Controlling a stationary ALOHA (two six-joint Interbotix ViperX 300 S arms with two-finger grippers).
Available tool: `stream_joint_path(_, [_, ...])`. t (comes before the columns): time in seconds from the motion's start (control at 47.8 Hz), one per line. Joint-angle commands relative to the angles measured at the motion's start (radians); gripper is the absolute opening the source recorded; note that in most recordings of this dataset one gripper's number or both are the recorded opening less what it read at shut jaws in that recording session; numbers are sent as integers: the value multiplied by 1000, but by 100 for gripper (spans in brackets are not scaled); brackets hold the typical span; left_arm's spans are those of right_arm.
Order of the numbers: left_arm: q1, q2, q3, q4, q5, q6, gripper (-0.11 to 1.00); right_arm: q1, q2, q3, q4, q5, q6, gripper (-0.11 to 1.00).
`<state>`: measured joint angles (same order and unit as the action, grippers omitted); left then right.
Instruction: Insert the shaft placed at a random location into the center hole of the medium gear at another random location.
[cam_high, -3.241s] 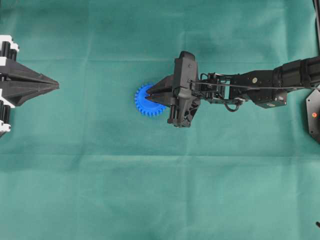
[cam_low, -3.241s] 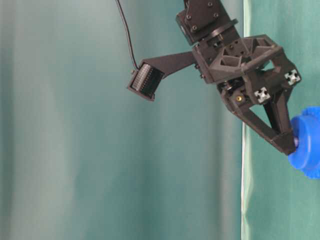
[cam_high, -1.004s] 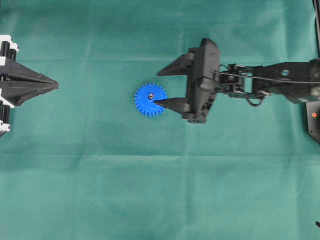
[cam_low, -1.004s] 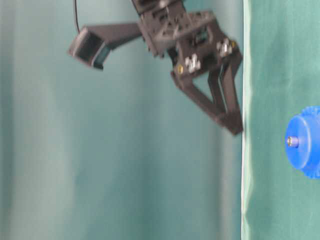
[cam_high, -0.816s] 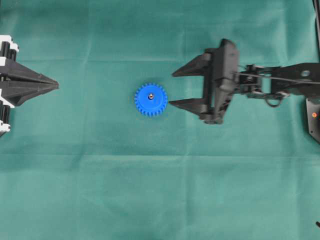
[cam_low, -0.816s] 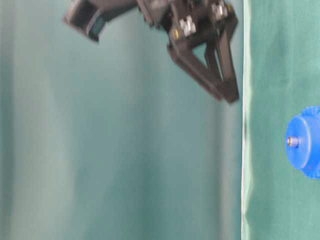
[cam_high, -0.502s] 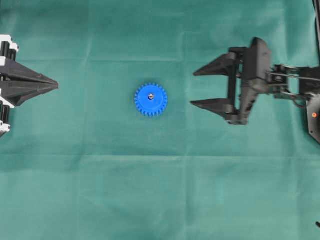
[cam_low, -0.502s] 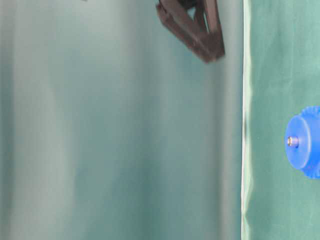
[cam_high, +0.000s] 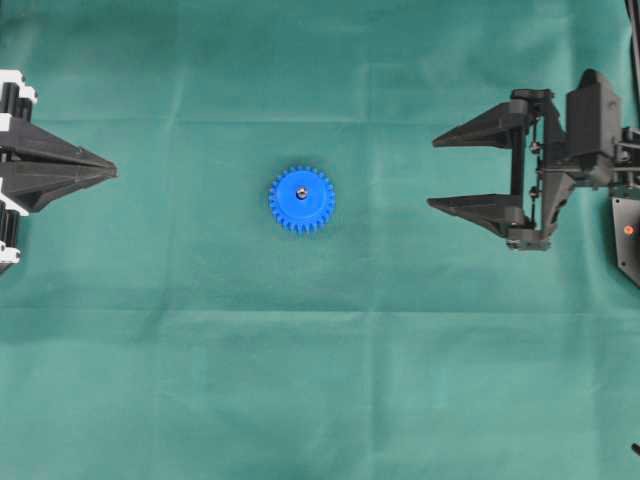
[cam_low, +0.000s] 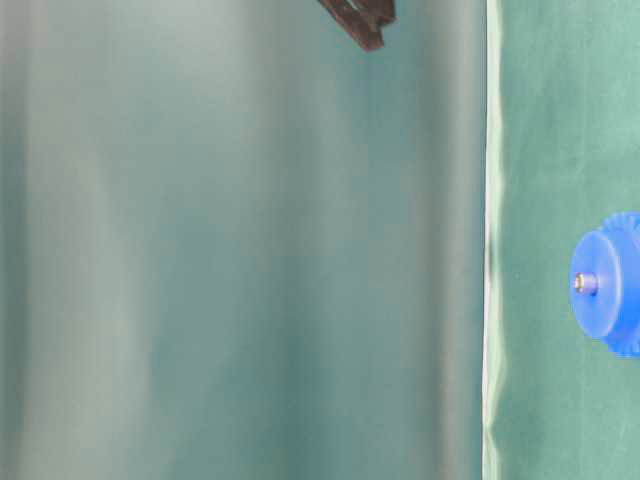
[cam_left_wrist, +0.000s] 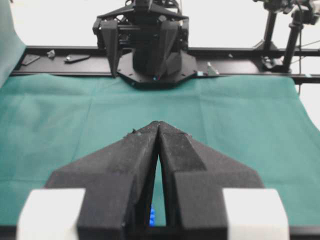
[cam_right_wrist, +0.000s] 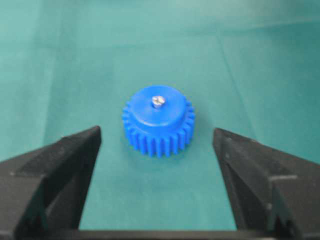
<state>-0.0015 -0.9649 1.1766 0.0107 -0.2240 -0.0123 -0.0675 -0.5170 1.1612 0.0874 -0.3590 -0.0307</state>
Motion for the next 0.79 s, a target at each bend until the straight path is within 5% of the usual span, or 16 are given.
stream_joint_path(0.0, [0, 3, -26, 3, -5, -2, 0, -2, -23, -5, 3, 11, 2, 91])
stream_joint_path(0.774, [0, 3, -28, 3, -8, -2, 0, -2, -38, 2, 2, 28, 0, 91])
